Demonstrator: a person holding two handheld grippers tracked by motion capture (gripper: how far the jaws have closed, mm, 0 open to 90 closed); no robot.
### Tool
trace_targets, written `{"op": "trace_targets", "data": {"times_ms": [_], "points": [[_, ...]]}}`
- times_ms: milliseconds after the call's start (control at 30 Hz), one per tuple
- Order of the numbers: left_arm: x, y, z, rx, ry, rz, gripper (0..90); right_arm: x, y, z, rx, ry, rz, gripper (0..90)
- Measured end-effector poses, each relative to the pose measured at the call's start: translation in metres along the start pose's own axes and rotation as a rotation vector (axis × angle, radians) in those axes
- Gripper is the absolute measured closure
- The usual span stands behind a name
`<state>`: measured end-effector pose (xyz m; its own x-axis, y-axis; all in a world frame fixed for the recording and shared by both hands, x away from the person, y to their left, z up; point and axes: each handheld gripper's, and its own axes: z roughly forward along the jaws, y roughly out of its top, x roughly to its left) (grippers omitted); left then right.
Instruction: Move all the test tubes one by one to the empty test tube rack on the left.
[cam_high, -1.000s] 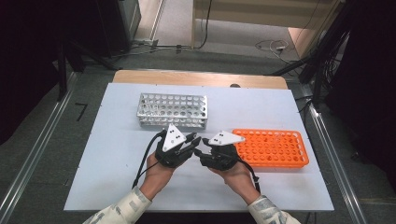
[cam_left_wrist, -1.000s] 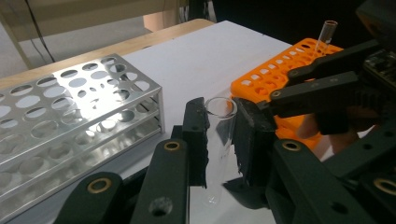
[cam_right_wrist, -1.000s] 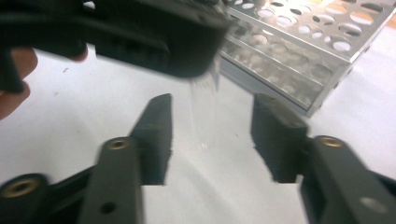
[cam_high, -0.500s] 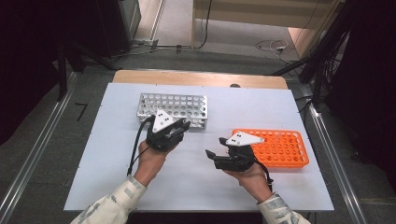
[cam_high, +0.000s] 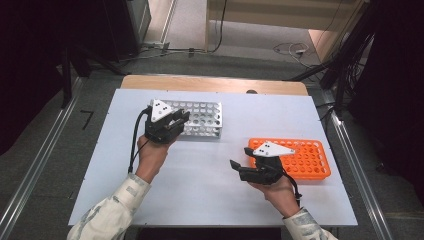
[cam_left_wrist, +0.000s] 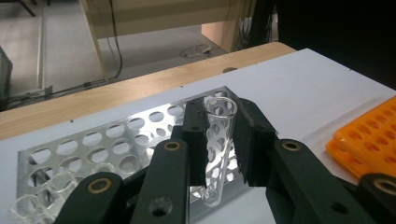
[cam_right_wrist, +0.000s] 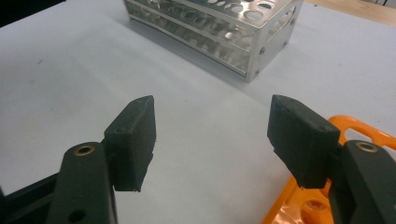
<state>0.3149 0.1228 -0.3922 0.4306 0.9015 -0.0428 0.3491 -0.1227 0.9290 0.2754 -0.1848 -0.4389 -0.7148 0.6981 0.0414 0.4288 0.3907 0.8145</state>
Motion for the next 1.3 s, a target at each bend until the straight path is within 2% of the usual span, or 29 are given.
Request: {"op": "trace_targets", "data": {"times_ms": [400, 533, 700, 1033, 1300], "points": [[0.022, 0.009, 0.007, -0.009, 0.075, -0.018, 75.2, -0.006, -0.004, -0.004, 0.001, -0.014, 0.015, 31.5], [0.029, 0.009, 0.008, -0.015, 0.096, -0.034, 75.2, -0.006, -0.004, -0.004, 0.000, -0.015, 0.012, 31.8], [0.034, 0.007, 0.012, -0.005, 0.119, -0.033, 75.2, -0.006, -0.004, -0.004, -0.001, -0.015, 0.012, 31.8], [0.039, 0.001, 0.015, -0.003, 0.130, -0.040, 75.1, -0.006, -0.004, -0.004, -0.002, -0.016, 0.013, 32.0], [0.038, -0.006, 0.020, 0.005, 0.134, -0.026, 75.1, -0.006, -0.005, -0.003, 0.003, -0.017, 0.012, 32.0]]}}
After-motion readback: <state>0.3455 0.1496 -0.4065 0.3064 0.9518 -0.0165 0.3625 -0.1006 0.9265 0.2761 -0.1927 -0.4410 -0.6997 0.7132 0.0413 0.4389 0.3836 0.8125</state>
